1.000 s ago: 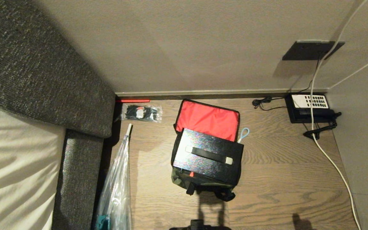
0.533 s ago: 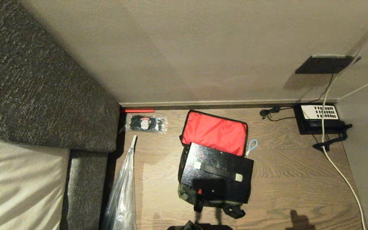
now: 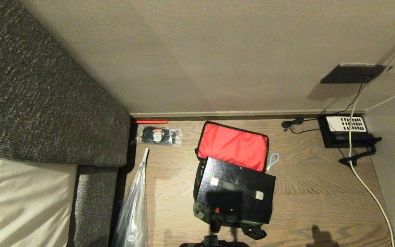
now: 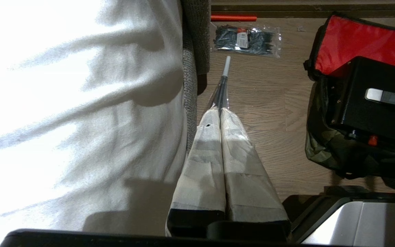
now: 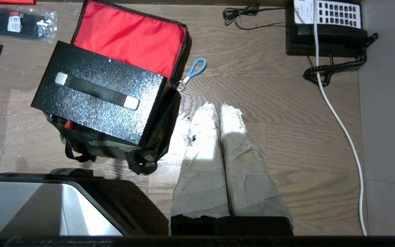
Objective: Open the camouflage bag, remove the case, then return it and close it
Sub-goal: Close the top of the storage box
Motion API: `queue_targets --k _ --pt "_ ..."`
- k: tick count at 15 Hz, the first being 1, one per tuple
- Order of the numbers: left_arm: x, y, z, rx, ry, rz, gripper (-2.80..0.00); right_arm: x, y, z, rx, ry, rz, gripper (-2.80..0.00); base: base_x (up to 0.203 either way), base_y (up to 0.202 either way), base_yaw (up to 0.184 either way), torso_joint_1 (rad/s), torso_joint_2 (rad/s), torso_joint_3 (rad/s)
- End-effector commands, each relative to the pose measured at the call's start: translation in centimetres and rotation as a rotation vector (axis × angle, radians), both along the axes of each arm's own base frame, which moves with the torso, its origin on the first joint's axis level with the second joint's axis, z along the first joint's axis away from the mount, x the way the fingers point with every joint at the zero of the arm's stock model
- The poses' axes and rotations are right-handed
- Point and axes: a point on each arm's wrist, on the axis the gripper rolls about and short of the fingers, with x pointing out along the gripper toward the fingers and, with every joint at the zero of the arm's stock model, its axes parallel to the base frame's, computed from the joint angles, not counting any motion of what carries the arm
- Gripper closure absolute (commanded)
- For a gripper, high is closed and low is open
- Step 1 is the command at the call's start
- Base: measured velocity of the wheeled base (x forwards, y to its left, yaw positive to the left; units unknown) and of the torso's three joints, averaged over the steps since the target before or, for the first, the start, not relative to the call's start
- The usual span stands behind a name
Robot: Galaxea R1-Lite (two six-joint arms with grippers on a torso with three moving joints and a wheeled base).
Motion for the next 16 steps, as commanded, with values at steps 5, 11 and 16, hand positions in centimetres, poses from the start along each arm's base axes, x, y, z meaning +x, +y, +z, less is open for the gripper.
queue_targets --k 5,11,16 --pt "0.01 -0.01 -0.03 0.003 0.000 -0.002 0.00 0.03 0.00 0.01 0.000 0.004 0.001 0.00 0.000 0.000 0.000 0.000 0.00 0.000" --pt "0.00 0.00 0.01 0.012 -0.006 0.002 0.00 0.03 0.00 0.01 0.000 0.004 0.001 0.00 0.001 -0.084 -0.001 0.001 0.00 0.000" --pt "0.00 0.01 0.04 0.003 -0.009 0.001 0.00 0.03 0.00 0.01 0.000 0.004 0.001 0.00 0.000 -0.085 0.003 0.000 0.00 0.004"
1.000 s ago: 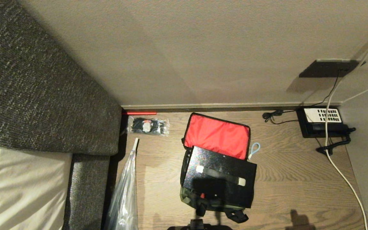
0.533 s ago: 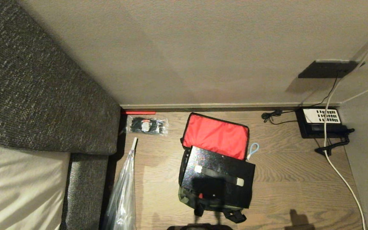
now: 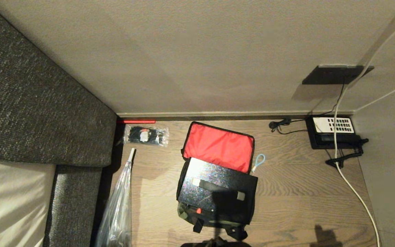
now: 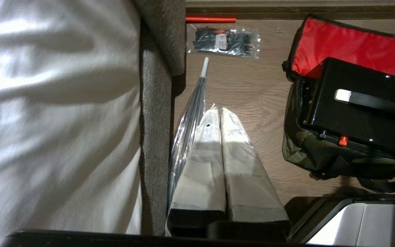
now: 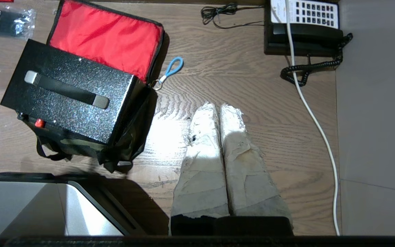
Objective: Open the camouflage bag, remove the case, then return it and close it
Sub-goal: Close the top of the storage box
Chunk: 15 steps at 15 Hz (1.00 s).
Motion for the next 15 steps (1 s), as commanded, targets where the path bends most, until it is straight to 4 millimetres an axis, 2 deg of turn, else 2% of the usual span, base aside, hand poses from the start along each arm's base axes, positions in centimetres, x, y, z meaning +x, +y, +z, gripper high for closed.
queue_targets --k 1,14,15 --pt "0.00 0.00 -0.07 -0.008 0.001 0.001 0.00 0.02 0.00 0.01 0.000 0.003 0.001 0.00 0.000 0.000 0.000 0.000 0.00 0.000" --pt "0.00 0.00 -0.04 -0.010 -0.001 0.002 0.00 -0.02 0.01 0.09 -0.014 0.006 0.004 0.00 0.000 0.000 0.000 0.000 0.00 0.000" --pt "0.00 0.00 -0.04 -0.008 -0.001 0.000 0.00 -0.20 0.01 0.62 -0.013 -0.009 0.005 0.00 0.000 0.000 0.000 0.000 0.00 0.000"
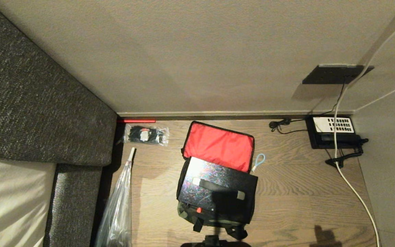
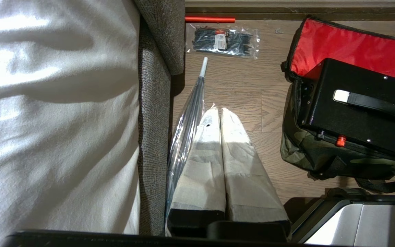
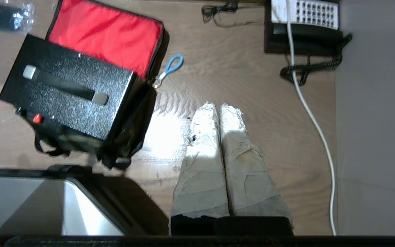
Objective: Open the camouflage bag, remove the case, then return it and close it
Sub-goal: Close the top of the storage box
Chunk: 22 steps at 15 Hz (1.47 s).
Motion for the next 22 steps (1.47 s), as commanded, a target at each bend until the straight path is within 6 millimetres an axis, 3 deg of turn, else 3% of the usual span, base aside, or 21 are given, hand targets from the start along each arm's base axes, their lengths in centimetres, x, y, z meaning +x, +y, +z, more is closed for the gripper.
queue_targets --k 1,4,7,12,22 --pt "0.0 0.0 0.0 0.001 -0.001 0.001 0.00 -0.6 0.0 1.6 0.002 -0.028 0.005 0.00 0.000 0.000 0.000 0.000 0.00 0.000" --pt "0.0 0.0 0.0 -0.001 -0.001 0.000 0.00 -4.8 0.1 6.9 0.020 -0.012 0.035 0.00 0.000 0.000 0.000 0.000 0.00 0.000" --pt "0.0 0.0 0.0 0.001 -0.001 0.001 0.00 -8.9 0.2 8.8 0.056 0.069 0.114 0.00 0.000 0.000 0.000 0.000 0.00 0.000" --pt "0.0 0.0 0.0 0.013 0.004 -0.002 0.00 -10.0 0.4 9.2 0.073 0.085 0.179 0.00 0.000 0.000 0.000 0.000 0.00 0.000" --pt "0.0 0.0 0.0 0.009 0.001 -0.001 0.00 -14.0 0.5 14.1 0.034 -0.236 0.256 0.00 0.000 0.000 0.000 0.003 0.00 -0.149"
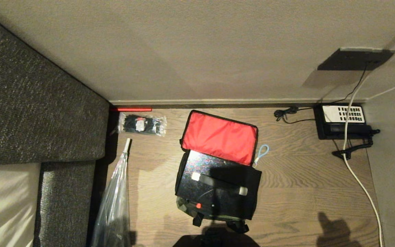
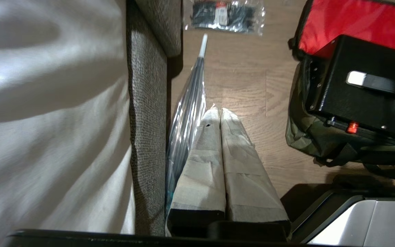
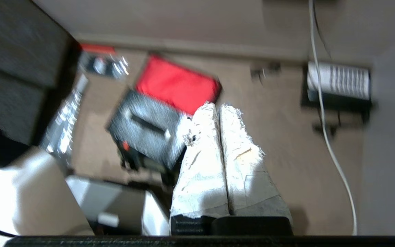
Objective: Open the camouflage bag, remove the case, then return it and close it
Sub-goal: Close the top of the storage box
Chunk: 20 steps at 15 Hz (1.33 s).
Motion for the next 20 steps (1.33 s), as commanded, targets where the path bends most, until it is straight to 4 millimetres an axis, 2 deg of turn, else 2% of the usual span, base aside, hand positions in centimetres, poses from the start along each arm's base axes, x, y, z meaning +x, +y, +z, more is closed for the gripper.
queue_targets --k 1,3,5,7,9,12,17,20 --pt "0.0 0.0 -0.1 -0.001 0.005 0.001 0.00 -0.2 0.1 2.1 -0.004 -0.025 0.026 0.00 0.000 0.000 0.000 -0.001 0.00 -0.190" --pt "0.0 0.0 -0.1 -0.001 0.007 0.001 0.00 1.8 0.1 6.9 0.026 0.033 0.038 0.00 0.000 0.000 0.000 0.004 0.00 -0.207" --pt "0.0 0.0 -0.1 0.002 0.008 -0.001 0.00 5.9 0.1 11.6 0.085 0.140 0.053 0.00 0.000 0.000 0.000 0.000 0.00 -0.197" --pt "0.0 0.0 -0.1 0.004 0.009 -0.004 0.00 9.6 0.2 13.3 0.140 0.258 0.083 0.00 0.000 0.000 0.000 -0.002 0.01 -0.196" --pt "0.0 0.0 0.0 0.002 0.007 -0.002 0.00 11.9 0.3 13.1 0.194 0.363 0.135 0.00 0.000 0.000 0.000 0.003 0.01 -0.203" --pt "0.0 0.0 0.0 0.002 0.004 -0.001 0.00 12.8 0.3 12.1 0.199 0.418 0.145 0.00 0.000 0.000 0.000 0.005 0.00 -0.197" --pt "0.0 0.0 -0.1 0.002 0.002 -0.004 0.00 14.6 0.4 9.2 0.206 0.552 0.143 0.00 0.000 0.000 0.000 0.002 0.00 -0.190" --pt "0.0 0.0 -0.1 -0.012 0.000 0.001 0.00 16.6 0.4 5.9 0.221 0.709 0.134 0.00 0.000 0.000 0.000 0.004 0.00 -0.056"
